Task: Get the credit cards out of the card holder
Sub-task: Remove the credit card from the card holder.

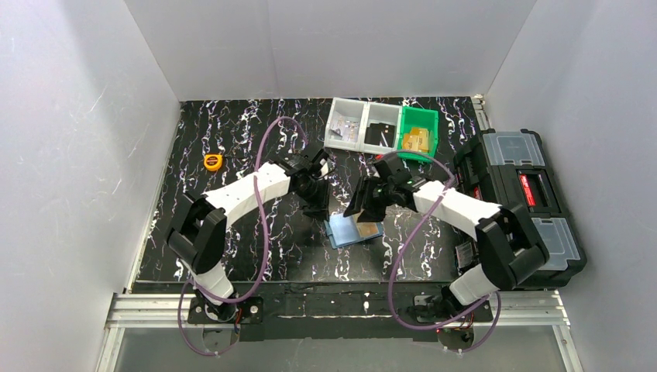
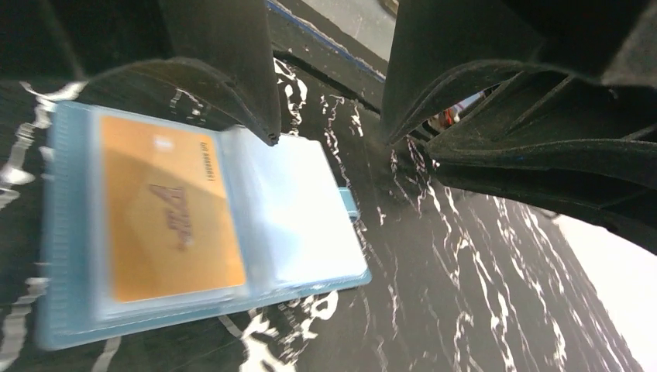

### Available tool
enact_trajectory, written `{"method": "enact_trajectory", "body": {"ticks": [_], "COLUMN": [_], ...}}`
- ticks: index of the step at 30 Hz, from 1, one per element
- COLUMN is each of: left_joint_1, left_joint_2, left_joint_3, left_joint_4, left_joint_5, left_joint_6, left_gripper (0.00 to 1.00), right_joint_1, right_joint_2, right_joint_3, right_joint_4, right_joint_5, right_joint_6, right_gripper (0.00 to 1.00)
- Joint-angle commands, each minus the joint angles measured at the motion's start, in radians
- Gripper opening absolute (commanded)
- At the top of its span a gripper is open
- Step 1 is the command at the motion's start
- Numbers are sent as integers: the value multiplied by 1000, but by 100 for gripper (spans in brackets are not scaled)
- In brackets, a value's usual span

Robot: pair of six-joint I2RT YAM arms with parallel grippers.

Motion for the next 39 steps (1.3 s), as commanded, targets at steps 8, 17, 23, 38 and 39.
{"method": "enact_trajectory", "body": {"ticks": [8,17,23,38,39], "left_joint_1": [-80,-81,-78,-43,-43], "left_joint_2": [197,296,306,309,314], "left_joint_3": [208,194,128,16,13], "left_joint_4": [22,168,240,303,310], "left_joint_5": [111,235,224,211,215], "left_joint_6": [-57,-177,-216,-222,-222], "left_gripper": [29,31,31,31,31], "right_joint_1": [-148,-147,-145,-110,-104], "right_joint_2": [-115,-46,-7,34,37], "right_joint_3": [-97,-71,-43,-83,-86], "right_joint_4": [-93,-104,-105,-77,-76], "right_joint_5": [85,153,181,154,151], "right_joint_6": [-115,-178,-200,-179,-174], "right_gripper": [48,39,35,29,27]}}
